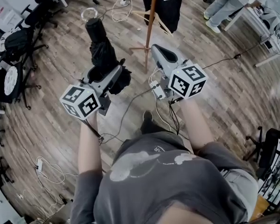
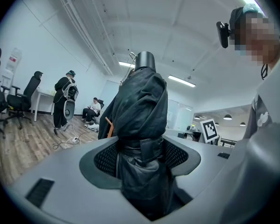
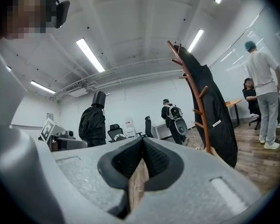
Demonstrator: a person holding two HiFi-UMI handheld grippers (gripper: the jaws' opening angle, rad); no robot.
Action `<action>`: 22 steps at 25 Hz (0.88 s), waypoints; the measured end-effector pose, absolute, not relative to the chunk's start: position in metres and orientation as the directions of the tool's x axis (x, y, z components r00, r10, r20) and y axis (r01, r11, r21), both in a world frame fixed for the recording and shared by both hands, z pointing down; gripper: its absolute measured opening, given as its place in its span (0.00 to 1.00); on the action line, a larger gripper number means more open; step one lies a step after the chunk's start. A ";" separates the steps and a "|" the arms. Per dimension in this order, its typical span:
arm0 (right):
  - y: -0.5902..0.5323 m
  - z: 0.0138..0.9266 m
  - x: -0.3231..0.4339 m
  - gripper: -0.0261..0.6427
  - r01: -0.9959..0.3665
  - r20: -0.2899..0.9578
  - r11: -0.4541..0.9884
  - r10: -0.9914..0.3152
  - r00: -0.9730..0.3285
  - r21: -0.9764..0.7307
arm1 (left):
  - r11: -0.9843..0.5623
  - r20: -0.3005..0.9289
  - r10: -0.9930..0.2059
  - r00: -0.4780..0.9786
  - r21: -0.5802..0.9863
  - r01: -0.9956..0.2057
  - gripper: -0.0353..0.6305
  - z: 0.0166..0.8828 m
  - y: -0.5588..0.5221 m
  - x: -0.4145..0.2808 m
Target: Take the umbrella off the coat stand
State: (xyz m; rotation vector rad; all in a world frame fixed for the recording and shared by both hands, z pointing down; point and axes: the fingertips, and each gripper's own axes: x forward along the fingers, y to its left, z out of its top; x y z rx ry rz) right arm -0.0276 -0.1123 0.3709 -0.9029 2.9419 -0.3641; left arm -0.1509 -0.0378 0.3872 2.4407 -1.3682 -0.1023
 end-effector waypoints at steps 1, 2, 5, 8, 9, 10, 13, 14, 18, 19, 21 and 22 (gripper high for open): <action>-0.103 0.370 -0.029 0.04 -0.543 0.029 0.807 -0.553 -0.833 -0.232 | -0.478 0.101 -0.840 0.533 0.326 -0.815 0.47 0.388 -0.029 -0.151; -0.094 0.370 -0.031 0.04 -0.539 0.031 0.811 -0.547 -0.837 -0.227 | -0.477 0.100 -0.841 0.532 0.326 -0.816 0.47 0.389 -0.020 -0.152; -0.069 0.369 -0.034 0.04 -0.530 0.035 0.820 -0.536 -0.844 -0.217 | -0.466 0.099 -0.847 0.522 0.333 -0.820 0.47 0.393 0.007 -0.154; -0.044 0.372 -0.033 0.04 -0.526 0.042 0.821 -0.531 -0.846 -0.221 | -0.449 0.104 -0.855 0.508 0.341 -0.826 0.47 0.399 0.034 -0.155; -0.036 0.373 -0.031 0.04 -0.525 0.046 0.822 -0.529 -0.847 -0.222 | -0.444 0.106 -0.857 0.504 0.343 -0.828 0.47 0.401 0.043 -0.155; -0.028 0.374 -0.030 0.04 -0.523 0.050 0.823 -0.526 -0.849 -0.221 | -0.440 0.107 -0.859 0.501 0.345 -0.829 0.47 0.403 0.051 -0.154; -0.006 0.375 -0.026 0.04 -0.521 0.061 0.829 -0.520 -0.852 -0.206 | -0.431 0.110 -0.862 0.494 0.354 -0.830 0.47 0.407 0.075 -0.150; 0.001 0.376 -0.025 0.04 -0.519 0.064 0.830 -0.518 -0.853 -0.203 | -0.428 0.112 -0.863 0.493 0.357 -0.830 0.47 0.409 0.083 -0.148; 0.031 0.378 -0.015 0.04 -0.515 0.072 0.834 -0.512 -0.856 -0.196 | -0.426 0.120 -0.860 0.496 0.367 -0.827 0.47 0.416 0.114 -0.135; 0.038 0.378 -0.011 0.04 -0.517 0.073 0.833 -0.513 -0.855 -0.196 | -0.427 0.121 -0.859 0.497 0.367 -0.827 0.47 0.416 0.122 -0.131; 0.051 0.380 -0.004 0.04 -0.523 0.074 0.829 -0.519 -0.851 -0.198 | -0.430 0.121 -0.857 0.500 0.365 -0.825 0.47 0.417 0.136 -0.124; 0.057 0.380 0.000 0.04 -0.526 0.074 0.827 -0.522 -0.849 -0.199 | -0.433 0.119 -0.856 0.503 0.365 -0.824 0.47 0.418 0.142 -0.121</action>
